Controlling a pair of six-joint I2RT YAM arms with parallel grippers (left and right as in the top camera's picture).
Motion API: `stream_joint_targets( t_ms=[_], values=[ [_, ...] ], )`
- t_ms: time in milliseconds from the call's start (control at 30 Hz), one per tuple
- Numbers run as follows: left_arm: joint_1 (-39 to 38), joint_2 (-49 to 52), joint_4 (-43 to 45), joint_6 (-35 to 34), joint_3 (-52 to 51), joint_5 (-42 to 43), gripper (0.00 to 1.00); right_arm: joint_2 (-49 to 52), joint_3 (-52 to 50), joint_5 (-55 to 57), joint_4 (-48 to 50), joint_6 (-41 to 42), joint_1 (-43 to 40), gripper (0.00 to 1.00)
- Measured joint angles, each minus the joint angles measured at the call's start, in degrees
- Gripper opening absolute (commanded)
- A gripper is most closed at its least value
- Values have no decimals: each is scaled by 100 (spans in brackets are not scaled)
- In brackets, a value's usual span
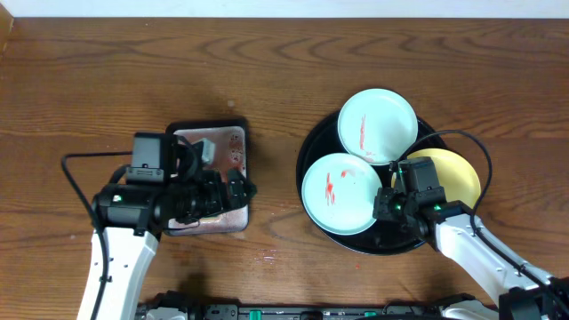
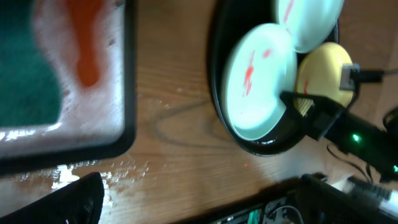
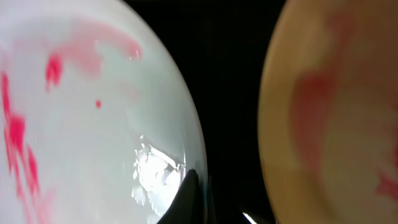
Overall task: Clean dirty plates on tray and stack at the side
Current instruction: 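Grasp the green sponge with the left gripper and lift it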
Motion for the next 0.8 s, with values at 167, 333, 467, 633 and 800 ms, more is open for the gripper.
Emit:
stream_joint_targets(
  t_ms=[167,333,467,633,800],
  values=[
    [-885,0,800,57,0,-195,97,37,280,33,-621,-597,44,33],
    [-1755,0,1550,11,2,-927,96,-94,1099,35,-1484,-852,-37,36],
    [-2337,192,2020,-157,2,-1419,96,-105,1283,31,-1563,-629,-50,32],
    [-2771,793,2162,-297,2,-1843,95,356,1259,-17,-1569,-116,-50,18],
    [-2830,966,2260,-313,2,-1971,95,1049,1261,-162,-1300,144,-79,5]
  ],
)
